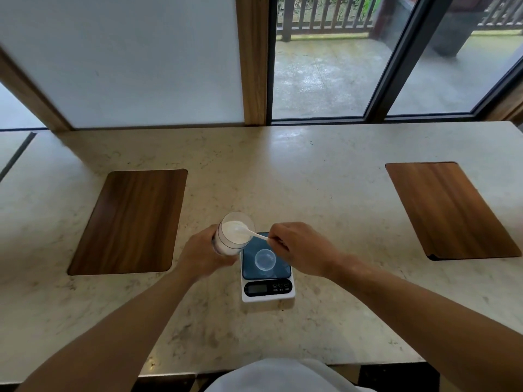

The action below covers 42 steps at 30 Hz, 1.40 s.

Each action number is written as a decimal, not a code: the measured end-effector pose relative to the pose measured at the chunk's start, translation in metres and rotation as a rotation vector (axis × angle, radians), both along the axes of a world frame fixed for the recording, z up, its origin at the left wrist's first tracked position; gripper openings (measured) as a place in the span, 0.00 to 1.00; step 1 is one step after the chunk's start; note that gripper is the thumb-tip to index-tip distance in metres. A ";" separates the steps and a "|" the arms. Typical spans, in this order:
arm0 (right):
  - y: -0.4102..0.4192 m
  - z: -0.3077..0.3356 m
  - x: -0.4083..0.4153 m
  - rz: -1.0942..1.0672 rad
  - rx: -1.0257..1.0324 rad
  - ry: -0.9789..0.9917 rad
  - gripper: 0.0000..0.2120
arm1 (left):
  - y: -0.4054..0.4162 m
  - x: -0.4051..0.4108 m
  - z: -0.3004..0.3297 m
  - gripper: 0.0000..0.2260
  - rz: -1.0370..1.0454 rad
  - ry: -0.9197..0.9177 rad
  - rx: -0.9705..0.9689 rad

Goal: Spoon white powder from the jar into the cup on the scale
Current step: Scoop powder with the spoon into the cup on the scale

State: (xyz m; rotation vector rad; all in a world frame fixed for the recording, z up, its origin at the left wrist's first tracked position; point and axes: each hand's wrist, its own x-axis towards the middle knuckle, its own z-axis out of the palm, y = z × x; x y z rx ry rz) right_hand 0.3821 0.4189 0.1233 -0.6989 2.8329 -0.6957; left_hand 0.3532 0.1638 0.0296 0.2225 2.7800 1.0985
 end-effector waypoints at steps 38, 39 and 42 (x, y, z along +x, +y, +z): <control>-0.028 -0.006 -0.025 -0.089 0.178 -0.320 0.07 | -0.001 0.003 0.022 0.39 -0.036 0.045 -0.200; -0.027 -0.005 -0.025 -0.125 0.128 -0.356 0.08 | 0.000 0.003 0.022 0.39 -0.036 0.046 -0.198; -0.026 -0.002 -0.022 -0.221 -0.041 -0.453 0.14 | 0.001 0.004 0.023 0.39 -0.034 0.047 -0.202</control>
